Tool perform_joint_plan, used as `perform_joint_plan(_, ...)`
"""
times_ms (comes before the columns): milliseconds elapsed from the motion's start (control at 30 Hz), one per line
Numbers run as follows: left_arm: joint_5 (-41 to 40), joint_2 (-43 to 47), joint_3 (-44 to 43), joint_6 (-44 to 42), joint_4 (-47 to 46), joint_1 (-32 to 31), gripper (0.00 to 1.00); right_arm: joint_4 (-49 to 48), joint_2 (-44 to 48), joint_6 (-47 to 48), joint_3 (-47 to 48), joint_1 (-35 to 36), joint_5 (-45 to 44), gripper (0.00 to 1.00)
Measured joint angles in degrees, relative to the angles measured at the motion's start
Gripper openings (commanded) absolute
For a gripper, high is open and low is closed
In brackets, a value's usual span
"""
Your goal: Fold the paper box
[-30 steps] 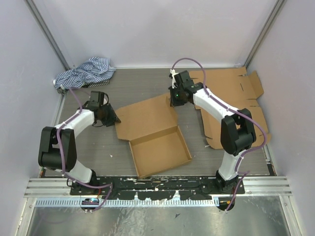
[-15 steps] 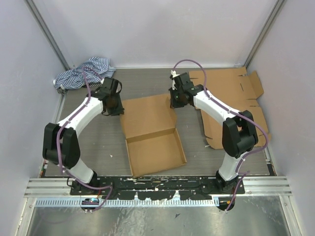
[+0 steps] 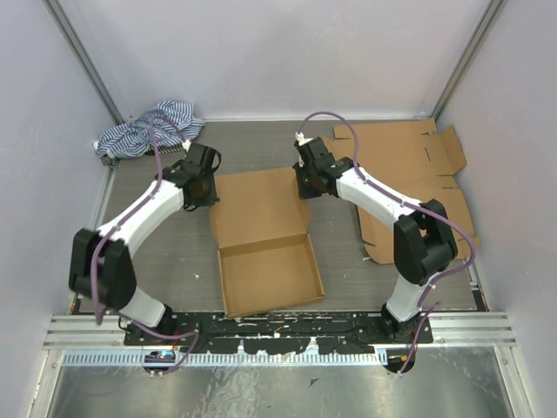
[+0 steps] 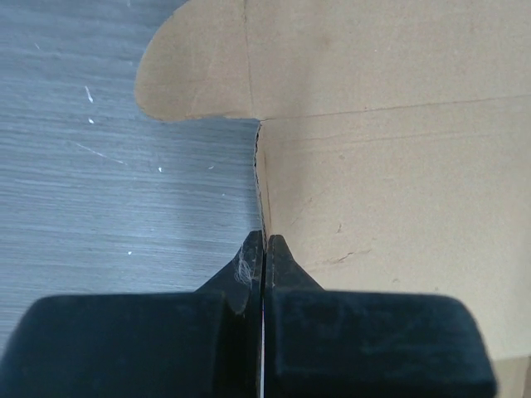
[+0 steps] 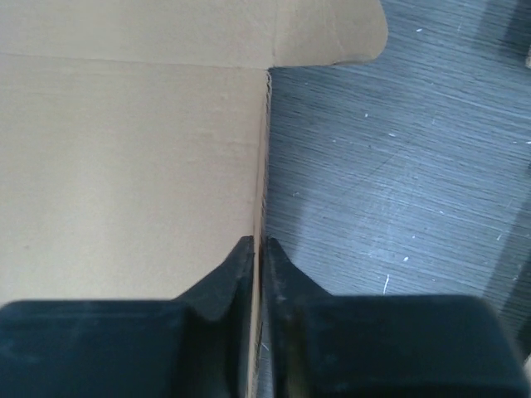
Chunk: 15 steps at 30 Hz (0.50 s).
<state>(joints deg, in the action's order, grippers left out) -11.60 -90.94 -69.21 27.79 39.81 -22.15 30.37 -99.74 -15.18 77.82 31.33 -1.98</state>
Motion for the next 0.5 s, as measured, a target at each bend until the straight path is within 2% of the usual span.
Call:
perform_joint_plan(67,-0.33,5.09,2.67,-1.64,-3.45,-0.76,0.0,0.07,0.07,0.0,0.0,0.0,-0.57,0.34)
perform_joint_plan(167,0.11,13.81,7.78,-4.04,-10.25,-1.44,0.0,0.55,0.28,0.17,0.04,-0.11,-1.01,0.39)
perform_joint_plan(300,2.56,25.83,15.43,-8.31,-20.55,-1.66,0.0,2.16,1.16,0.87,0.39,-0.74,-0.87,0.4)
perform_joint_plan(500,6.88,32.39,22.91,-13.27,-32.02,-1.68,0.0,4.22,4.59,2.01,0.72,-1.6,0.98,0.4)
